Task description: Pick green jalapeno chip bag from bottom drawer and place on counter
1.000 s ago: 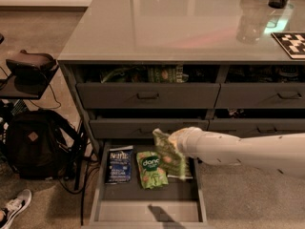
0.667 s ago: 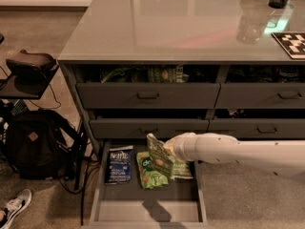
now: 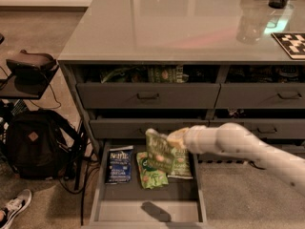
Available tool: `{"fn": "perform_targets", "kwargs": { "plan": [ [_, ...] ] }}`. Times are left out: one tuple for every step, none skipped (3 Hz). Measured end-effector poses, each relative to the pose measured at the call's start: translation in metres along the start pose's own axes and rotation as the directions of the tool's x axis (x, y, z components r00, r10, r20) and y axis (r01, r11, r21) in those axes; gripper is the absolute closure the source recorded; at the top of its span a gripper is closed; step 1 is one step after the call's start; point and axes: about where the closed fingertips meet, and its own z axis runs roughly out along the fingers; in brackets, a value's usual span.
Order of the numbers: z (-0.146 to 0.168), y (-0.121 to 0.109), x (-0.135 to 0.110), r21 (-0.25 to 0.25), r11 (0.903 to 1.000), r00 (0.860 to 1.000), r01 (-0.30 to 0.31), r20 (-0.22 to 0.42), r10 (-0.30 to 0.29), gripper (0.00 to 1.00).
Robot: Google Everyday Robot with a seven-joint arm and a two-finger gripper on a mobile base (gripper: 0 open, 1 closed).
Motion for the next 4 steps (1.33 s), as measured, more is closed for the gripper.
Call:
{"fn": "perform_targets", "kwargs": {
  "plan": [
    [-0.091,-0.051,-0.082,0.08,0.9962,0.973,0.034,0.225,-0.052,1.0],
    [-0.205,-0.105,-0.135,0.22,0.9724,0.92,0.076,0.36,-0.153,1.0],
    [-0.281,-0.133,-0.177,0.313,0.9416,0.874,0.125,0.415,-0.254,1.0],
    [-0.325,-0.122,-0.209,0.359,0.9036,0.818,0.233,0.43,-0.382,1.0]
  ]
}}
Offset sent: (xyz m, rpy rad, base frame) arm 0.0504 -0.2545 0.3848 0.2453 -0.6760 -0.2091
